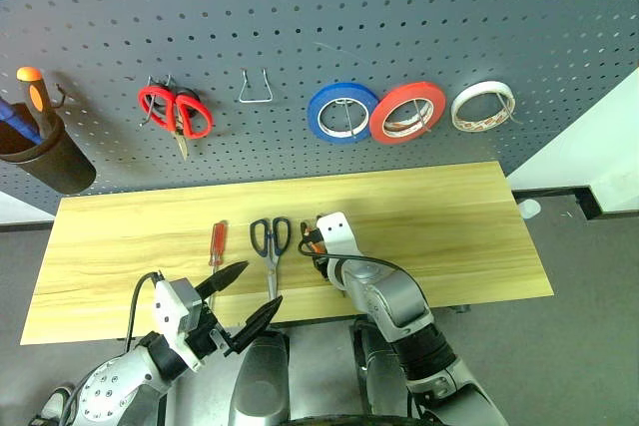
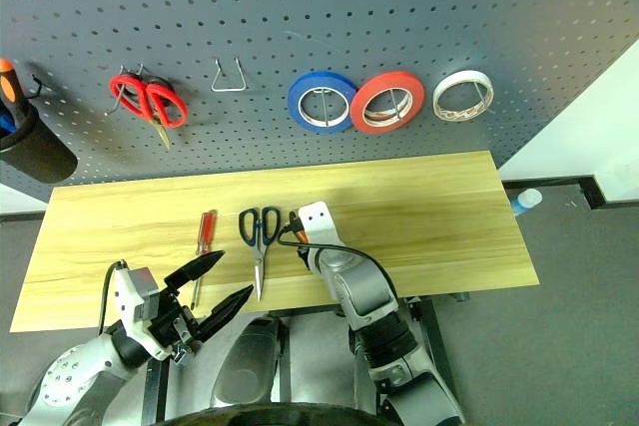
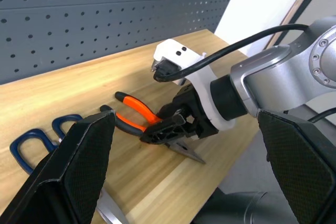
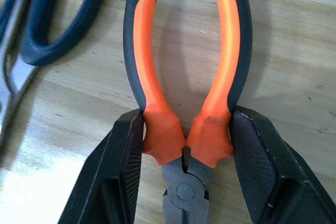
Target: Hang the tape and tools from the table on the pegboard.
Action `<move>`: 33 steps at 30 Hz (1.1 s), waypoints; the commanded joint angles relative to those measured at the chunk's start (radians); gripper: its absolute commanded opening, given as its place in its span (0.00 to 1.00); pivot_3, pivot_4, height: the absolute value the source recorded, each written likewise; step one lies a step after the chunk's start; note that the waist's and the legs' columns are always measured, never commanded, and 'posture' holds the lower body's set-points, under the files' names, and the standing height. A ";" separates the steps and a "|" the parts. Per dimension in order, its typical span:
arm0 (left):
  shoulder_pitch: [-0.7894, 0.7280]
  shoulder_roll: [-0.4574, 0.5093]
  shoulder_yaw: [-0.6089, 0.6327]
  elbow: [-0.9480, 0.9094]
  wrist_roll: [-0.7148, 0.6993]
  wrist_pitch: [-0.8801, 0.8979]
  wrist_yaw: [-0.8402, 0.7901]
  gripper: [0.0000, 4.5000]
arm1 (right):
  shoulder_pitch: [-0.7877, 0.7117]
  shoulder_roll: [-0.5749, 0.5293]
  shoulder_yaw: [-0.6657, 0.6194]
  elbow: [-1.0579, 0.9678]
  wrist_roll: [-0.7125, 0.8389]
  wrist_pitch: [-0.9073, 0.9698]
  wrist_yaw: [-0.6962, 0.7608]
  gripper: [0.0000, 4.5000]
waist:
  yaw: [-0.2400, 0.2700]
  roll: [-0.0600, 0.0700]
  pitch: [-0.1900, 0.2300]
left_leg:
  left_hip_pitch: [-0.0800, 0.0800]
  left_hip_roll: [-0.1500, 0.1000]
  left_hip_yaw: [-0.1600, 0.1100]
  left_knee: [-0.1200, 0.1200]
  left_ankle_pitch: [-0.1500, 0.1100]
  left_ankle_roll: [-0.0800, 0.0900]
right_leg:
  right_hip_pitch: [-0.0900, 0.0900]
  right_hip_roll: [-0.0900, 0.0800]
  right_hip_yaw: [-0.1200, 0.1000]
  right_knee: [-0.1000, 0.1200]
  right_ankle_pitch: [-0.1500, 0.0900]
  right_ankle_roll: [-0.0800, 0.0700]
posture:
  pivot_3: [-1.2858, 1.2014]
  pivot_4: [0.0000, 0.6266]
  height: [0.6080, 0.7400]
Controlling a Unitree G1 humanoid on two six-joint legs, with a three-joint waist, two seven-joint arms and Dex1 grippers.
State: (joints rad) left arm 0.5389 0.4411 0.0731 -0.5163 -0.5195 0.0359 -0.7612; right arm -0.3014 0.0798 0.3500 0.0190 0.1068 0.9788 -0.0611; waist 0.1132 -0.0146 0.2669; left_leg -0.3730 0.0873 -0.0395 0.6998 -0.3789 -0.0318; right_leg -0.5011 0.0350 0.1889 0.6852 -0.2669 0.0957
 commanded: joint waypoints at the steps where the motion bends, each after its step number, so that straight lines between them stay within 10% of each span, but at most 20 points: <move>1: -0.005 -0.004 0.018 0.005 0.002 -0.023 -0.003 1.00 | 0.033 0.047 0.017 -0.106 0.032 -0.012 0.045 0.46 | 0.000 0.000 0.000 | 0.000 0.000 0.000 0.000 0.000 0.000 | 0.000 0.000 0.000 0.000 0.000 0.000 | 0.67 0.42 0.52; 20: -0.102 -0.207 0.058 0.127 0.082 -0.352 0.090 1.00 | 0.162 -0.210 -0.062 -0.487 0.118 -0.096 0.320 0.46 | 0.009 -0.008 -0.010 | 0.000 0.000 0.000 0.001 0.001 -0.003 | 0.001 0.000 0.000 -0.001 0.003 0.004 | 0.66 0.25 0.52; 33: -0.207 -0.271 0.061 0.243 -0.124 -0.490 -0.088 1.00 | 0.168 -0.133 -0.146 -0.581 0.287 -0.417 0.471 0.46 | 0.012 -0.016 -0.060 | 0.002 0.000 0.000 0.005 0.002 -0.004 | 0.006 -0.001 -0.001 -0.001 0.007 0.005 | 0.67 0.18 0.52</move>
State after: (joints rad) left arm 0.3369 0.1727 0.1137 -0.2754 -0.6242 -0.4167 -0.8270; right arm -0.1258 -0.0700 0.2176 -0.4954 0.3518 0.6160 0.3913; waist 0.1257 -0.0302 0.2071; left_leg -0.3712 0.0872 -0.0398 0.7066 -0.3770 -0.0353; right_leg -0.4940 0.0343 0.1881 0.6844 -0.2603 0.1012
